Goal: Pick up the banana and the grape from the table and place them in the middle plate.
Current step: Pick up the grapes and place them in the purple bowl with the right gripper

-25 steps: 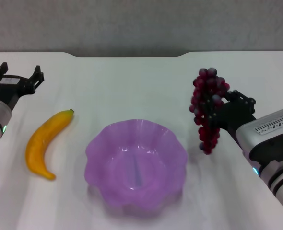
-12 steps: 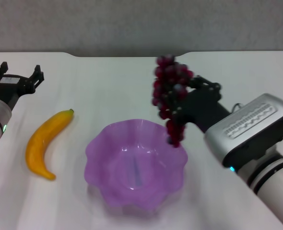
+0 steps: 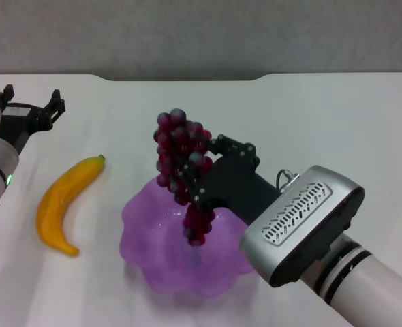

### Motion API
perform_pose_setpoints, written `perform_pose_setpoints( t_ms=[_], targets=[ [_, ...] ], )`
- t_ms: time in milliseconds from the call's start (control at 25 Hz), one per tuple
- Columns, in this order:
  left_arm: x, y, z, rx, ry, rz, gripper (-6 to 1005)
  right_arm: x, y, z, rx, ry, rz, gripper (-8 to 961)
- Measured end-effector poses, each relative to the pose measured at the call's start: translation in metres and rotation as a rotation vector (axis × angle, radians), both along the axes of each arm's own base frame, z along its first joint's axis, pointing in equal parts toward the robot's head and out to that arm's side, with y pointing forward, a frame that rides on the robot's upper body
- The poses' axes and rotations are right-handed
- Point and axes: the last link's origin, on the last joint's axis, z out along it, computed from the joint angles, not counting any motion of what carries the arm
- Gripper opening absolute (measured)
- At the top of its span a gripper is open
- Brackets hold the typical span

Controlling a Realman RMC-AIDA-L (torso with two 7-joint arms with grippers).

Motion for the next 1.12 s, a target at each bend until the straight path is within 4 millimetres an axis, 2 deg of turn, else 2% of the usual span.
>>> perform_pose_setpoints(
  t_ms=[240,640,1120],
  targets=[
    [-0.001,0.000,0.000,-0.001,0.000,0.002,883,0.014,0.001,-0.010,-0.070,0.036,-0.071,376],
    [0.000,0.000,0.000,-0.001,0.001,0.001,882,0.047,0.003,-0.023,-0.165,-0.038,-0.184,377],
    [0.002,0.001,-0.001,-0.003,0.001,-0.005,881,0.077,0.018,-0.013,-0.130,0.005,-0.318,378]
  ],
)
